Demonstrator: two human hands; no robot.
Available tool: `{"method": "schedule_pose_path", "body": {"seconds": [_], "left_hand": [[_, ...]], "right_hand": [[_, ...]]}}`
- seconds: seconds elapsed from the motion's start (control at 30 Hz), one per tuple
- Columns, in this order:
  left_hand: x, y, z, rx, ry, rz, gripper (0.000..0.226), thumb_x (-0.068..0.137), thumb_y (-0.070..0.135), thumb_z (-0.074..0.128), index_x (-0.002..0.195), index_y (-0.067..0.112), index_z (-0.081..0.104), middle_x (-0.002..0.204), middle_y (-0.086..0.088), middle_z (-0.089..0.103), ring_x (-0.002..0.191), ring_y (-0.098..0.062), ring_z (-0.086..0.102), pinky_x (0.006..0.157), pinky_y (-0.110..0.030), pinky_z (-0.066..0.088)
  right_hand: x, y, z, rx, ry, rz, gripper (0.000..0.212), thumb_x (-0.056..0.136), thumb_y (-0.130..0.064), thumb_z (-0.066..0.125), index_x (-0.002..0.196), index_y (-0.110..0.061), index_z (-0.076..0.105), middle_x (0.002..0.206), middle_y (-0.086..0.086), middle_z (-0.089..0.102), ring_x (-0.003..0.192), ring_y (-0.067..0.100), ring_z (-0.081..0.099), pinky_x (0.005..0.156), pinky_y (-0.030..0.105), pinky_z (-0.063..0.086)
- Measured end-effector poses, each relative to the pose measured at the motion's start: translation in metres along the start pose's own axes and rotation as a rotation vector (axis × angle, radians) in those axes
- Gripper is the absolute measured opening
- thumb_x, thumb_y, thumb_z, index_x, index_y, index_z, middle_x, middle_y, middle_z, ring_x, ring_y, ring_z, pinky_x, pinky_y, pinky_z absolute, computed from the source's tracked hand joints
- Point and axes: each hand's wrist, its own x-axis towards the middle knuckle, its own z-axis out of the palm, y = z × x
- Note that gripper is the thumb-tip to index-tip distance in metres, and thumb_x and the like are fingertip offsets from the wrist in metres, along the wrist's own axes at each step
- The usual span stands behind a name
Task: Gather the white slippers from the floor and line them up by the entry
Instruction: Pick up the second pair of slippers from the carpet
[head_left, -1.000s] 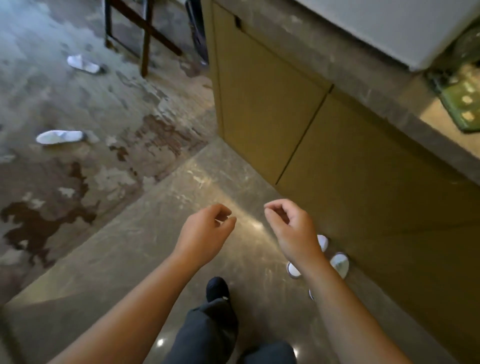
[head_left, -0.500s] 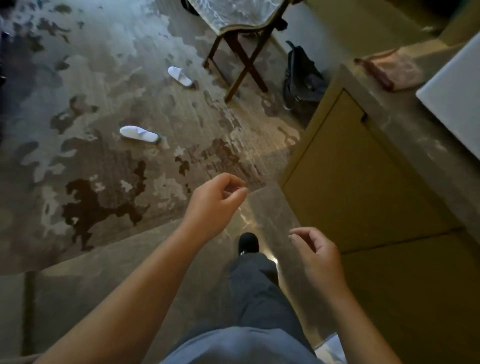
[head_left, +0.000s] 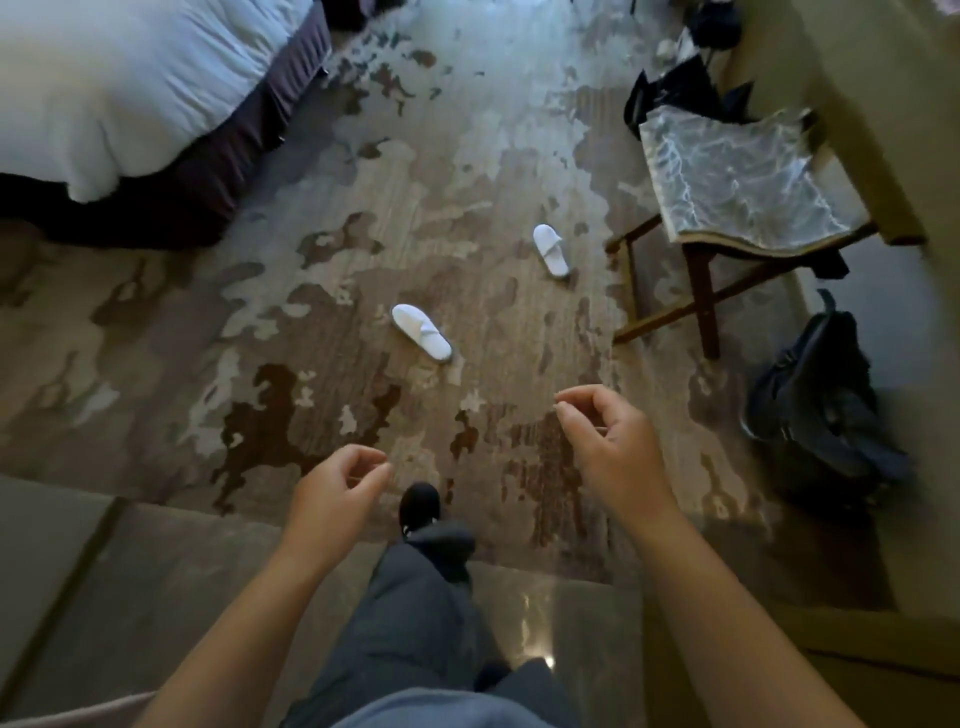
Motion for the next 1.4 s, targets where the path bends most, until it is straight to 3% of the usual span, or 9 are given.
{"method": "schedule_pose_path", "body": {"seconds": [0.2,0.37,0.53,0.73,0.87,1.0,1.13,1.3,1.4], "left_hand": [[0.157,0.017,-0.005,0.013,0.038,-0.093,0.011,0.086,0.018,0.054,0.092,0.016,0.062,0.082,0.004,0.061,0.084,-0.017,0.057,0.070,-0.030,0.043],[0.293,0.076,-0.012,-0.001,-0.057,-0.039,0.007,0.086,0.022,0.052,0.089,0.023,0.059,0.082,0.014,0.057,0.081,-0.003,0.053,0.065,-0.020,0.042],[0.395,0.120,0.008,-0.012,-0.113,-0.037,0.011,0.085,0.024,0.052,0.092,0.023,0.060,0.083,0.014,0.058,0.081,-0.001,0.054,0.065,-0.019,0.042],[0.499,0.116,0.041,-0.007,0.006,-0.175,0.007,0.085,0.020,0.053,0.087,0.020,0.060,0.079,0.011,0.057,0.075,-0.005,0.052,0.061,-0.020,0.038],[0.563,0.099,0.075,0.005,0.064,-0.369,0.019,0.085,0.022,0.054,0.099,0.012,0.060,0.092,0.002,0.057,0.088,-0.017,0.052,0.075,-0.029,0.037],[0.619,0.071,0.113,-0.022,0.107,-0.563,0.022,0.084,0.025,0.055,0.102,0.013,0.058,0.094,0.001,0.054,0.090,-0.016,0.049,0.078,-0.028,0.035],[0.677,0.008,0.153,-0.060,0.174,-0.700,0.026,0.084,0.026,0.054,0.106,0.013,0.056,0.099,-0.002,0.055,0.093,-0.018,0.048,0.077,-0.030,0.035],[0.763,-0.118,0.221,-0.037,0.165,-0.779,0.041,0.085,0.027,0.054,0.121,0.010,0.047,0.128,-0.012,0.053,0.112,-0.026,0.050,0.085,-0.033,0.037],[0.808,-0.206,0.266,0.002,0.171,-0.719,0.049,0.082,0.023,0.058,0.126,0.009,0.042,0.134,-0.016,0.047,0.119,-0.031,0.047,0.097,-0.039,0.039]], "right_hand": [[0.155,0.008,0.026,-0.019,-0.015,0.043,0.021,0.086,-0.020,0.052,0.073,-0.038,0.054,0.072,-0.013,0.058,0.064,-0.013,0.055,0.051,0.002,0.043],[0.238,0.024,0.030,-0.058,0.009,0.232,0.021,0.085,-0.019,0.054,0.073,-0.036,0.055,0.075,-0.008,0.062,0.072,0.005,0.059,0.061,0.018,0.047],[0.311,0.041,0.018,-0.077,0.025,0.340,0.021,0.086,-0.015,0.053,0.075,-0.033,0.055,0.075,-0.006,0.061,0.074,0.011,0.058,0.061,0.019,0.043],[0.443,0.071,0.005,-0.100,-0.102,0.353,0.017,0.087,-0.013,0.051,0.078,-0.028,0.056,0.078,-0.006,0.061,0.077,0.011,0.058,0.065,0.021,0.045],[0.560,0.100,-0.001,-0.193,-0.276,0.305,0.015,0.087,-0.017,0.051,0.080,-0.030,0.053,0.078,-0.010,0.058,0.077,0.008,0.056,0.065,0.019,0.045],[0.660,0.137,0.017,-0.296,-0.423,0.265,0.007,0.087,-0.018,0.050,0.090,-0.022,0.056,0.079,-0.011,0.056,0.077,0.006,0.054,0.067,0.020,0.044],[0.732,0.198,0.060,-0.321,-0.523,0.251,0.008,0.088,-0.021,0.049,0.088,-0.028,0.052,0.080,-0.014,0.056,0.078,0.003,0.054,0.067,0.020,0.044],[0.773,0.332,0.132,-0.370,-0.523,0.203,0.011,0.087,-0.021,0.050,0.096,-0.019,0.056,0.082,-0.008,0.058,0.078,0.007,0.054,0.067,0.022,0.042],[0.776,0.432,0.181,-0.454,-0.554,0.175,0.018,0.087,-0.020,0.051,0.101,-0.012,0.058,0.093,0.000,0.059,0.089,0.014,0.055,0.077,0.027,0.042]]}}
